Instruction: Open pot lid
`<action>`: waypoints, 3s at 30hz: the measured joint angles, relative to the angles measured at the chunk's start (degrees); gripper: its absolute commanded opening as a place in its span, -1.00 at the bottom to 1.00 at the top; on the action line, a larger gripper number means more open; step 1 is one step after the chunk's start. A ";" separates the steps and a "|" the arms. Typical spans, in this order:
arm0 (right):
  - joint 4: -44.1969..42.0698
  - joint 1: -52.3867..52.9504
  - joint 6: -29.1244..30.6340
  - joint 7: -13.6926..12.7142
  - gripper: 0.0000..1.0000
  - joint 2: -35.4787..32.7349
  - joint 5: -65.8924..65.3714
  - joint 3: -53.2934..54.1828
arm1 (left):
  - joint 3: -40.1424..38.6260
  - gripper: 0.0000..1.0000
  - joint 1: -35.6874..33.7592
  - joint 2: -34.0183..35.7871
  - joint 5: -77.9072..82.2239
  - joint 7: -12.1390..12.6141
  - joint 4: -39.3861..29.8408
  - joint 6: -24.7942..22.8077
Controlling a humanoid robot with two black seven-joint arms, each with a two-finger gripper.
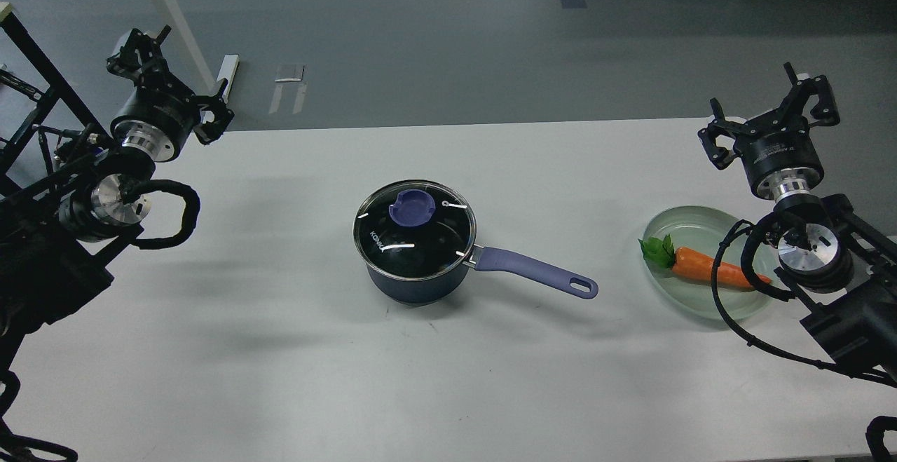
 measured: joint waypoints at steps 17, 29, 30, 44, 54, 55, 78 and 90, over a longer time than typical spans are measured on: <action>2.45 6.39 -4.14 0.31 1.00 -7.99 -0.90 -9.10 | 0.11 0.99 1.28 1.65 1.33 -0.15 -0.76 0.25; 17.25 29.12 -7.28 0.03 1.00 -20.59 -20.85 -39.32 | 1.03 0.99 1.27 1.63 3.49 -0.09 -1.58 0.37; 18.37 31.42 -7.37 -0.06 1.00 -20.82 -21.58 -42.26 | 1.04 0.99 1.22 1.67 4.16 -0.09 -1.93 0.37; 38.61 68.97 -11.69 0.13 0.89 -14.87 -43.11 -89.01 | 0.49 0.99 1.29 2.41 6.68 -0.36 -3.58 -0.47; 42.52 72.49 -22.76 0.40 0.72 1.55 -65.09 -108.92 | 0.92 0.99 1.67 3.13 6.68 -0.35 -3.32 -2.43; 42.42 72.33 -23.42 0.40 0.70 3.01 -65.88 -110.04 | 0.92 0.99 1.70 3.50 6.68 -0.35 -3.19 -2.64; 36.37 67.89 -25.47 -1.25 0.25 13.94 -67.86 -114.25 | 1.10 0.99 2.11 5.75 7.23 -0.24 -2.75 -4.19; 36.23 66.45 -25.47 -1.23 -0.48 14.40 -67.73 -114.97 | 1.01 0.99 1.88 5.59 14.31 -0.50 -2.93 -3.30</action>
